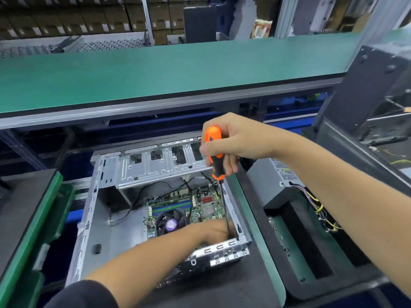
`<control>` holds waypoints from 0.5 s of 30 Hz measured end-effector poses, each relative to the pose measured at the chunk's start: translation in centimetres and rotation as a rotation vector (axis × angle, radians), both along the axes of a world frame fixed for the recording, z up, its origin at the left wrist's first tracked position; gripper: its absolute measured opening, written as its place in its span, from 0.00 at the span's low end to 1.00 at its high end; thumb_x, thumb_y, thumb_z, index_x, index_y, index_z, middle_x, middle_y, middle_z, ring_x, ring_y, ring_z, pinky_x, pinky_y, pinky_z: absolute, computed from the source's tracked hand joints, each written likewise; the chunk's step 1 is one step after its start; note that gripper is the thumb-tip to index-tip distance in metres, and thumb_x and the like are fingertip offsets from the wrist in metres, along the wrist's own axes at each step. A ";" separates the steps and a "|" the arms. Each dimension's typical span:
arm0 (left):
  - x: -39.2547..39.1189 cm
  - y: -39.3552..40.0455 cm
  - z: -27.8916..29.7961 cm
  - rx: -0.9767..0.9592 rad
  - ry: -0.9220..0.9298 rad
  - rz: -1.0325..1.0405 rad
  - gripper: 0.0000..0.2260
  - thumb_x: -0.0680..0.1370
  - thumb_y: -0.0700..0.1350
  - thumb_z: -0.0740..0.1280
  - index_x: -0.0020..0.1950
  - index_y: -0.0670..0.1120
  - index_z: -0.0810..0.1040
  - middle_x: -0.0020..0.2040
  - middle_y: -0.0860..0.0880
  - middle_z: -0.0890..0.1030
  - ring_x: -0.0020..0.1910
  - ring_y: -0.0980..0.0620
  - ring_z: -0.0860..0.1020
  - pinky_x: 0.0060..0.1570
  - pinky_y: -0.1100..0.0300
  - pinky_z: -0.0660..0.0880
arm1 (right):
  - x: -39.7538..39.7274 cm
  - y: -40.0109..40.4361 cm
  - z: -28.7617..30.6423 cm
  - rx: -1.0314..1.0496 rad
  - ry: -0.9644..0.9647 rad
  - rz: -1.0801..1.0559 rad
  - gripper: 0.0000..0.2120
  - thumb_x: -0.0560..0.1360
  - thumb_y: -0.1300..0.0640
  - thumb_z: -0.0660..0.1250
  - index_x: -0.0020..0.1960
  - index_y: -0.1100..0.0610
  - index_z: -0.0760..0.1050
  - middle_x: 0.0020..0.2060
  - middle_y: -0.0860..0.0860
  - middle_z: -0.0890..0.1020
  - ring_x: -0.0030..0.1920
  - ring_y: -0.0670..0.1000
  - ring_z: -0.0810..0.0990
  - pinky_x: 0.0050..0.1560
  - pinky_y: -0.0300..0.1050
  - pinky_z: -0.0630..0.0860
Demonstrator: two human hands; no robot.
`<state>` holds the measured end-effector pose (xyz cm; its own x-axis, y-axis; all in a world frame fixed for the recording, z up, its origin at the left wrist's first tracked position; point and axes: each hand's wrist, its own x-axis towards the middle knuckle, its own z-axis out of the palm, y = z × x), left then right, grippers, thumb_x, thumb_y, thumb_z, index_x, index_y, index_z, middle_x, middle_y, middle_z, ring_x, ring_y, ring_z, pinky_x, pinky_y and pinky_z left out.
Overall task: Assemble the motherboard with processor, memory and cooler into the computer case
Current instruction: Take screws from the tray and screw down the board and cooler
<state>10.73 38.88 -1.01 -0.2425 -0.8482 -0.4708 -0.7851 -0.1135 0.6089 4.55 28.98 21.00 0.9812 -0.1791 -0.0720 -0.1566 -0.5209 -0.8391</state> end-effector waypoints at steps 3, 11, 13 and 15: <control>-0.2 -0.2 -0.3 -0.018 0.055 0.066 0.20 0.79 0.33 0.60 0.71 0.38 0.67 0.71 0.43 0.69 0.69 0.49 0.68 0.61 0.76 0.61 | -0.3 -0.2 0.0 0.019 0.020 -0.006 0.10 0.78 0.59 0.67 0.48 0.67 0.72 0.39 0.59 0.84 0.28 0.58 0.82 0.26 0.42 0.76; -0.2 0.1 -0.8 0.091 0.158 0.177 0.19 0.81 0.37 0.57 0.72 0.36 0.65 0.72 0.38 0.67 0.71 0.43 0.66 0.70 0.61 0.62 | 0.3 0.8 -0.6 0.001 0.127 0.049 0.06 0.76 0.62 0.67 0.46 0.65 0.73 0.38 0.58 0.84 0.29 0.59 0.83 0.29 0.44 0.78; 0.1 0.1 -1.5 0.073 0.107 0.173 0.18 0.81 0.42 0.58 0.70 0.39 0.68 0.70 0.39 0.70 0.68 0.43 0.70 0.70 0.48 0.65 | 0.5 1.2 -1.0 -0.031 0.148 0.085 0.07 0.75 0.61 0.67 0.46 0.65 0.73 0.36 0.57 0.83 0.29 0.58 0.84 0.29 0.43 0.79; 0.1 0.4 -1.5 0.076 0.058 0.128 0.17 0.80 0.43 0.59 0.68 0.40 0.70 0.68 0.41 0.73 0.66 0.44 0.72 0.67 0.46 0.67 | 0.7 1.6 -1.3 -0.047 0.159 0.120 0.08 0.75 0.59 0.68 0.46 0.63 0.73 0.34 0.56 0.80 0.30 0.57 0.84 0.30 0.43 0.79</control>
